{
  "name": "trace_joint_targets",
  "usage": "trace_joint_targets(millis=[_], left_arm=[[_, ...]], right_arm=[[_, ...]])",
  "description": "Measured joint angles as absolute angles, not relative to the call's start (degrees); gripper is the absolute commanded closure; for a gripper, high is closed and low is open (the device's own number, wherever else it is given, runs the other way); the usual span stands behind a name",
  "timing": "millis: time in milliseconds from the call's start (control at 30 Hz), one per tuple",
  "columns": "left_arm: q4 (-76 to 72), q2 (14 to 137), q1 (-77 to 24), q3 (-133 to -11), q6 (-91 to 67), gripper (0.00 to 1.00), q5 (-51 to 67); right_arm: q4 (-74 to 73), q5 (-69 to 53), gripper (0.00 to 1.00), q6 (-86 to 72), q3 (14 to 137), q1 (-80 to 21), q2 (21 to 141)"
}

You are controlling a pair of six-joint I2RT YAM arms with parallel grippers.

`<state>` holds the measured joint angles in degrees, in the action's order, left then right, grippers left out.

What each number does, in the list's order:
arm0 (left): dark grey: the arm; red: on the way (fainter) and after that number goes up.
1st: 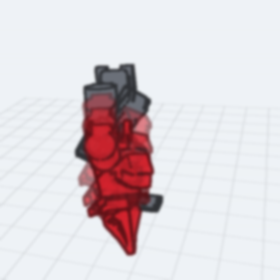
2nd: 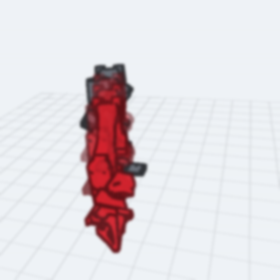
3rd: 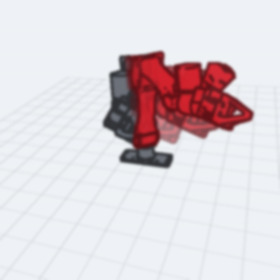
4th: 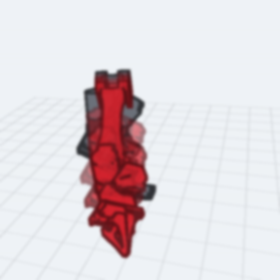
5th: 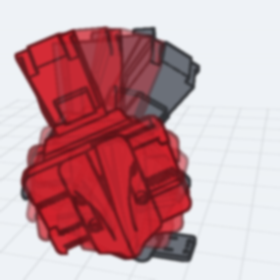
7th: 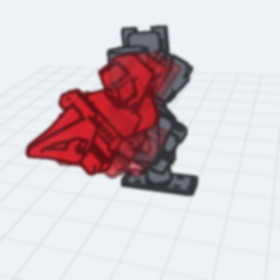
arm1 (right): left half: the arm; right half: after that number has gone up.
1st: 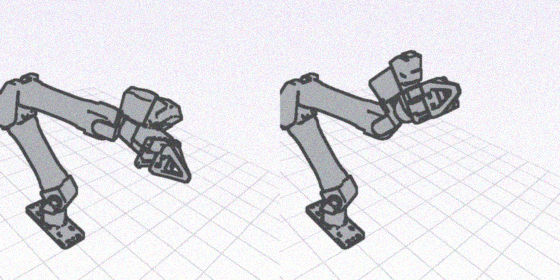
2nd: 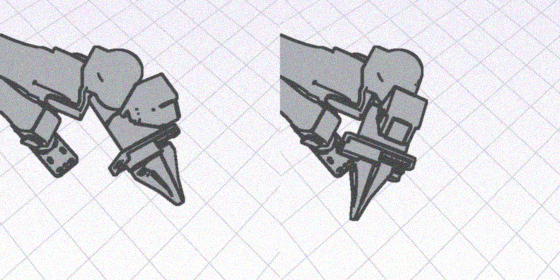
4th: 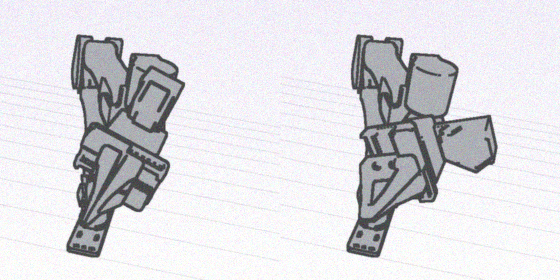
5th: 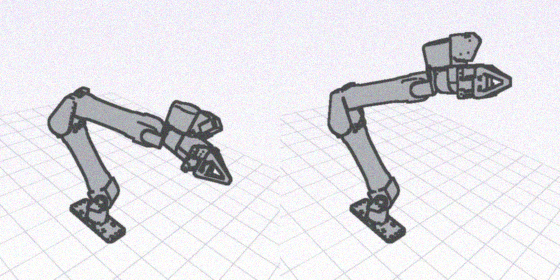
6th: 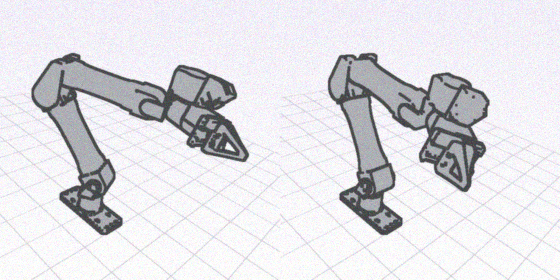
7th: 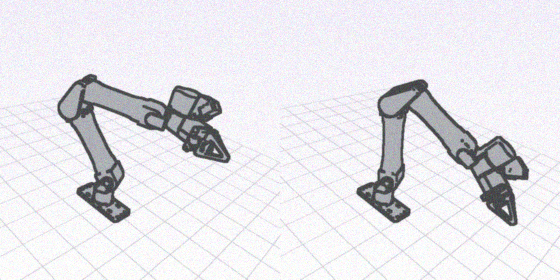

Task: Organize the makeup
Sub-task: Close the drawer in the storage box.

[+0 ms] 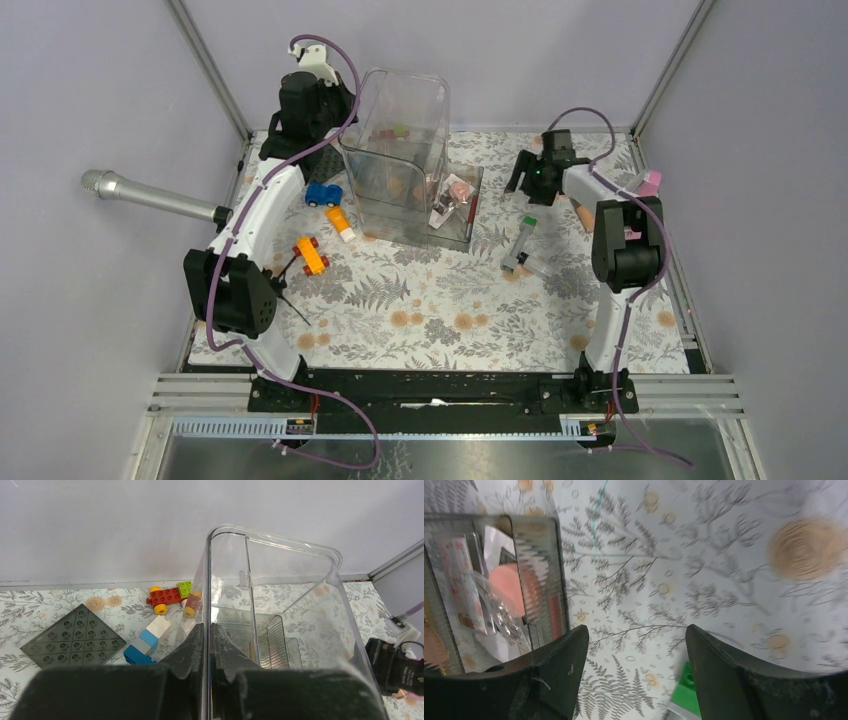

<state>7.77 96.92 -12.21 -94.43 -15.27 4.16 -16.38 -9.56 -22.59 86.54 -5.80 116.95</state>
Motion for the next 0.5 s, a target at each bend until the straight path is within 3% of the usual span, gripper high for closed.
trace_joint_targets(millis=[233, 500], left_arm=[[7.8, 96.9, -12.3, -94.4, -15.2, 0.94, 3.9], [7.1, 97.6, -12.6, -94.8, -14.8, 0.95, 3.4]], right_arm=[[-12.5, -7.4, 0.37, -24.5, 83.2, -13.9, 116.9], [-10.0, -5.2, 0.36, -26.0, 79.9, -18.0, 117.1]])
